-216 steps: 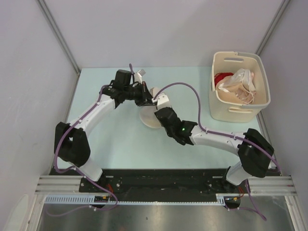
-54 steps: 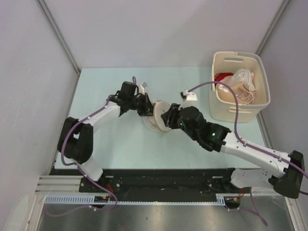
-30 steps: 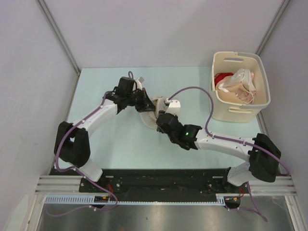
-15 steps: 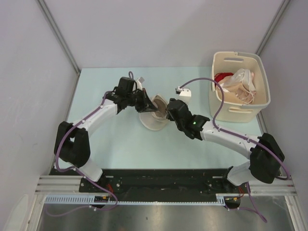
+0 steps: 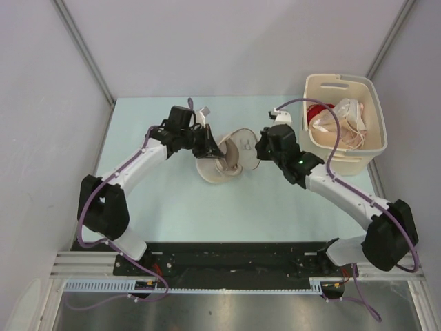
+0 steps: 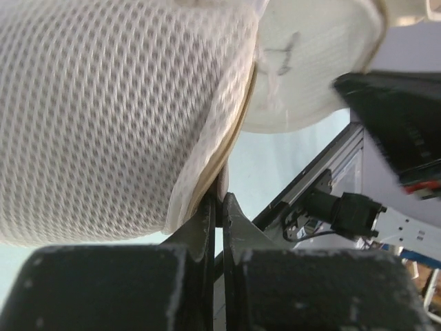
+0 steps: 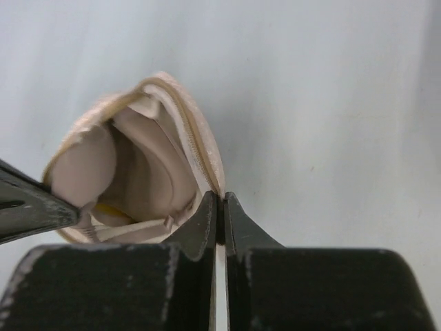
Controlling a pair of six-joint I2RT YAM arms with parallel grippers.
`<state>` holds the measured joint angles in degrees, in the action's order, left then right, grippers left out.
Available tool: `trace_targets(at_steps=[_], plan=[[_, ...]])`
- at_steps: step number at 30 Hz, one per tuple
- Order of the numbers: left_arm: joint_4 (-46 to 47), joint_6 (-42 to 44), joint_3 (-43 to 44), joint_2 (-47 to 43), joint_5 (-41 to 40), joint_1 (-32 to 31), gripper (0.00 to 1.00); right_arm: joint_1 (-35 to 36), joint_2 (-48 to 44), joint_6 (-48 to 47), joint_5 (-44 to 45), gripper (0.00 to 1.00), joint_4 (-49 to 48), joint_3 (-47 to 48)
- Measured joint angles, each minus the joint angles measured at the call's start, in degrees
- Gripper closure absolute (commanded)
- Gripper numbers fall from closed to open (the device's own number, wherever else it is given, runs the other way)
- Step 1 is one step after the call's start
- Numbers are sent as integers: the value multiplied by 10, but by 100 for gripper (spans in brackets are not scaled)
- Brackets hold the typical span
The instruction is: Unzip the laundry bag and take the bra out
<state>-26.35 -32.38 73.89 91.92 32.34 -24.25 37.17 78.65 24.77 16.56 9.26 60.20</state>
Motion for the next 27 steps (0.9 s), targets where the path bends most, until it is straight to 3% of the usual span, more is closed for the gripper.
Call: trace_targets(at_steps=[9, 12, 15, 19, 21, 22, 23, 27], plan=[[-71, 62, 92, -2, 14, 0, 99, -25, -68, -38, -145, 100, 95, 164], [-68, 70, 100, -13, 34, 0, 100, -66, -74, -27, -193, 100, 107, 186], [-46, 68, 92, -16, 66, -1, 99, -107, -33, -16, -205, 100, 115, 188], [-3, 45, 45, -14, 103, -15, 100, -121, 99, -8, -194, 100, 110, 189], [14, 32, 29, -9, 118, -29, 100, -123, 169, -3, -191, 86, 109, 185], [24, 23, 23, -7, 126, -36, 100, -122, 198, -1, -191, 73, 114, 181], [37, 13, 18, -5, 135, -41, 99, -123, 218, 3, -190, 67, 122, 173], [75, -15, 15, -2, 163, -50, 99, -121, 215, 12, -177, 60, 156, 154]])
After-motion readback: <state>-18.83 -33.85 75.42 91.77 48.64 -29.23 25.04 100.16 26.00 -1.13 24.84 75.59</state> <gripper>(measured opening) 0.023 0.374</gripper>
